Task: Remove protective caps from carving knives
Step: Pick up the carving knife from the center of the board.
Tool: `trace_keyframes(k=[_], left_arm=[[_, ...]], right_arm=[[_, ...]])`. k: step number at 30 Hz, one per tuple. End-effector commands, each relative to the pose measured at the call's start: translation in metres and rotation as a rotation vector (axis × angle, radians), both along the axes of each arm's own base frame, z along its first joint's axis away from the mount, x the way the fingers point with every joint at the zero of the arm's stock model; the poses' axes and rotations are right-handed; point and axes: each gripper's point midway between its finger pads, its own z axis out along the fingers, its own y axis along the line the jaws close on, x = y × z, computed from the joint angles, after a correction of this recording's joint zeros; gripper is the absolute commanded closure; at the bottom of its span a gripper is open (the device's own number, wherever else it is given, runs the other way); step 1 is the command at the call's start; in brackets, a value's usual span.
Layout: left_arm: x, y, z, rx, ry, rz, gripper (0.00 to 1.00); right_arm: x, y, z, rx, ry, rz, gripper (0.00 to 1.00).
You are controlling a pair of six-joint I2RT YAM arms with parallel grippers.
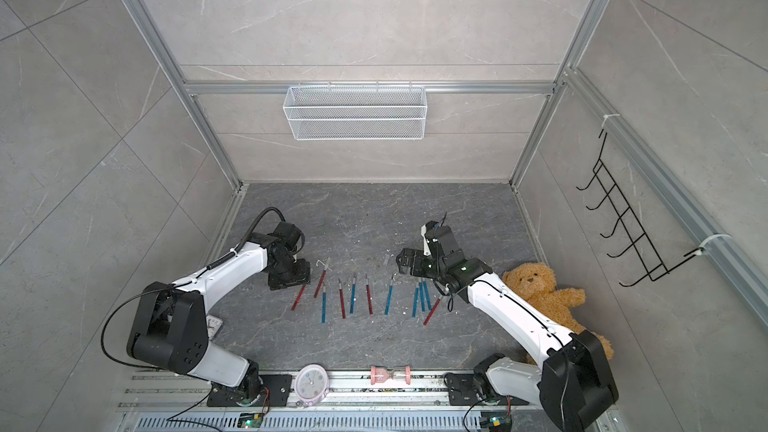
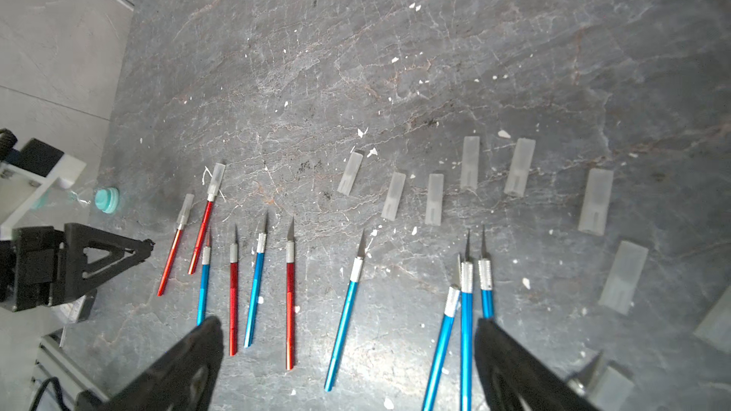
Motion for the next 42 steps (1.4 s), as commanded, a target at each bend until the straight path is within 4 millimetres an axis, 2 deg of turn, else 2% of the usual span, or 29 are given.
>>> trace_keyframes(k=[1, 9, 16, 22, 42], left_arm=[[-0.001, -0.006, 0.009, -0.003, -0.017, -0.041, 0.31], [0.013, -0.030, 0.007, 0.028, -0.015, -0.108, 0.32], [0.030, -0.041, 0.002, 0.029, -0.009, -0.140, 0.51], [0.041, -0.047, -0.004, 0.042, 0.000, -0.167, 0.57], [0.049, -0.059, -0.031, 0.088, 0.070, -0.241, 0.66]], right_arm=[[-0.001, -0.003, 0.003, -0.003, -0.004, -0.010, 0.00], [0.001, -0.003, 0.005, -0.011, -0.014, -0.009, 0.00], [-0.003, -0.010, 0.002, -0.026, -0.012, -0.016, 0.00], [-0.005, -0.015, 0.001, -0.042, -0.011, -0.025, 0.00], [-0.004, -0.024, -0.003, -0.060, -0.007, -0.044, 0.00]])
